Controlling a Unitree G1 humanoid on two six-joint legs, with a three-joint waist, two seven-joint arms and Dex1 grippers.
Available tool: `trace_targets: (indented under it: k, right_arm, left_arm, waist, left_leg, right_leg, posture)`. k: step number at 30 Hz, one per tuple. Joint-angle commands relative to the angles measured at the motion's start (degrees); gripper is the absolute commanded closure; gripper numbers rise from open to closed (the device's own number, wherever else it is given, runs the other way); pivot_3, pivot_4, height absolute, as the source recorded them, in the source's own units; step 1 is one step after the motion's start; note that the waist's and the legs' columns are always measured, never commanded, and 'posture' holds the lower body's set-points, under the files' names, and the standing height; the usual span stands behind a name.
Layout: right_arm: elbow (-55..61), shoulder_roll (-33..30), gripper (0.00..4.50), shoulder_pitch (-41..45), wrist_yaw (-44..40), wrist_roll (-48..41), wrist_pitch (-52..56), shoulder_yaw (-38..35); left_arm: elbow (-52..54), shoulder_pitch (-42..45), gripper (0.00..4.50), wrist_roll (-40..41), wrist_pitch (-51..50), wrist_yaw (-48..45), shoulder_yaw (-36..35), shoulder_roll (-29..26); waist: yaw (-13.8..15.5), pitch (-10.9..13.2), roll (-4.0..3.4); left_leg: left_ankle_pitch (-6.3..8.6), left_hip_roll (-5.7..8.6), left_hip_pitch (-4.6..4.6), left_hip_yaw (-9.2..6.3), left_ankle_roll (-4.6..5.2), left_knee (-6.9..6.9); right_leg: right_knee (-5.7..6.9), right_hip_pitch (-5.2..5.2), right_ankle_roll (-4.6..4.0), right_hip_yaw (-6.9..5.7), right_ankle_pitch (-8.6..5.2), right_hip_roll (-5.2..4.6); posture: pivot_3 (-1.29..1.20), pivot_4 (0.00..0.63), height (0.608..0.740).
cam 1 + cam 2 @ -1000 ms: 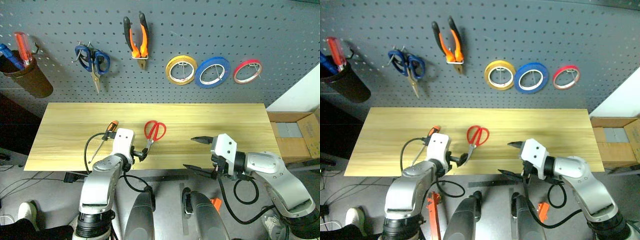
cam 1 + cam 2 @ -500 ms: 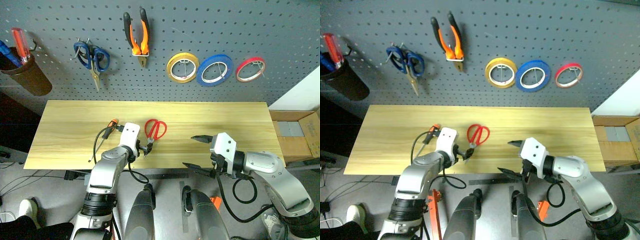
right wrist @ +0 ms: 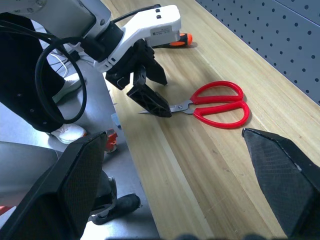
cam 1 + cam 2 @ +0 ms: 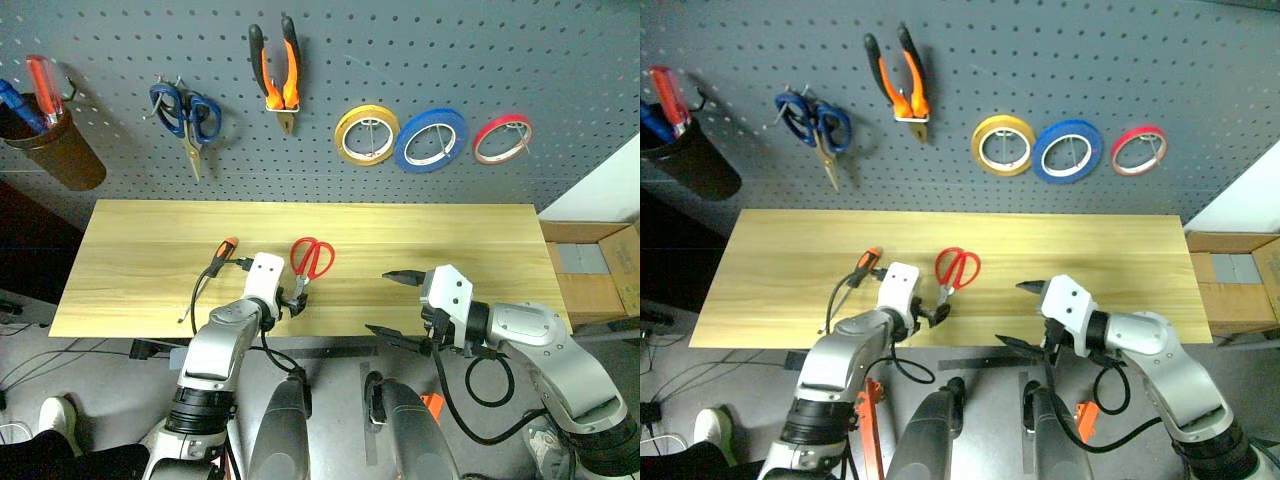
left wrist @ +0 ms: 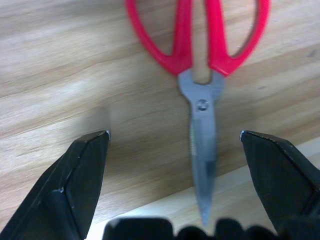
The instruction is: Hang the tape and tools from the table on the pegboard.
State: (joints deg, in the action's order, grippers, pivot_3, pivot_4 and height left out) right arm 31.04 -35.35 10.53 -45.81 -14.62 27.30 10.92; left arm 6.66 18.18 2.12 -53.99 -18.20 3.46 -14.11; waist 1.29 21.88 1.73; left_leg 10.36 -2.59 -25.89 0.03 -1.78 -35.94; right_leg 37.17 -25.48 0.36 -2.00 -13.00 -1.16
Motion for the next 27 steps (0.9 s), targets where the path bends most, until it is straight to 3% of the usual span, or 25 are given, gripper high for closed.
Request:
trace_targets:
  k: [1,5,15,27]
  right_arm:
    - [1.6,-0.4,0.0,-0.5,-0.1,-0.4,-0.4,-0.3]
    - [2.2,-0.7,0.0,-1.2,0.0,-0.5,-0.3,-0.5]
    - [2.1,-0.7,0.0,-1.0,0.0,-0.6,-0.5,-0.6]
    - [0.2,-0.2,0.0,-0.2,-0.3,0.0,-1.9,-0.2]
  left_arm:
    - [-1.3,-0.6,0.02,-0.3,1.3,-0.9,2.8,-1.0]
    - [-1.4,-0.6,0.89,-0.8,1.3,-0.5,4.0,-2.1]
    - [-0.2,-1.9,4.19,-0.8,0.6,1.0,3.0,-3.2]
    - [2.1,-2.5,4.19,-0.4,1.1,3.4,1.4,-2.4]
  waist:
    - [0.0,0.0,0.0]
    - [0.0,0.0,0.0]
    - [0.0,0.0,-0.01]
    - [0.0,0.0,-0.01]
  left_leg:
    - [0.0,0.0,0.0,0.0,0.0,0.0]
    - [0.0,0.0,0.0,0.0,0.0,0.02]
    - [0.0,0.0,0.0,0.01,0.0,0.02]
    - [0.0,-0.01,0.0,0.0,0.0,0.01]
  right_leg:
    - [0.0,0.0,0.0,0.0,0.0,0.0]
    - [-0.02,0.0,0.0,0.0,0.0,0.0]
    - [-0.02,0.0,0.0,0.0,0.0,-0.01]
    - [-0.02,0.0,0.0,-0.01,0.0,-0.01]
  posture:
    - [0.0,0.418,0.74]
    - [0.0,0.413,0.74]
    - [0.01,0.408,0.74]
    - [0.02,0.387,0.74]
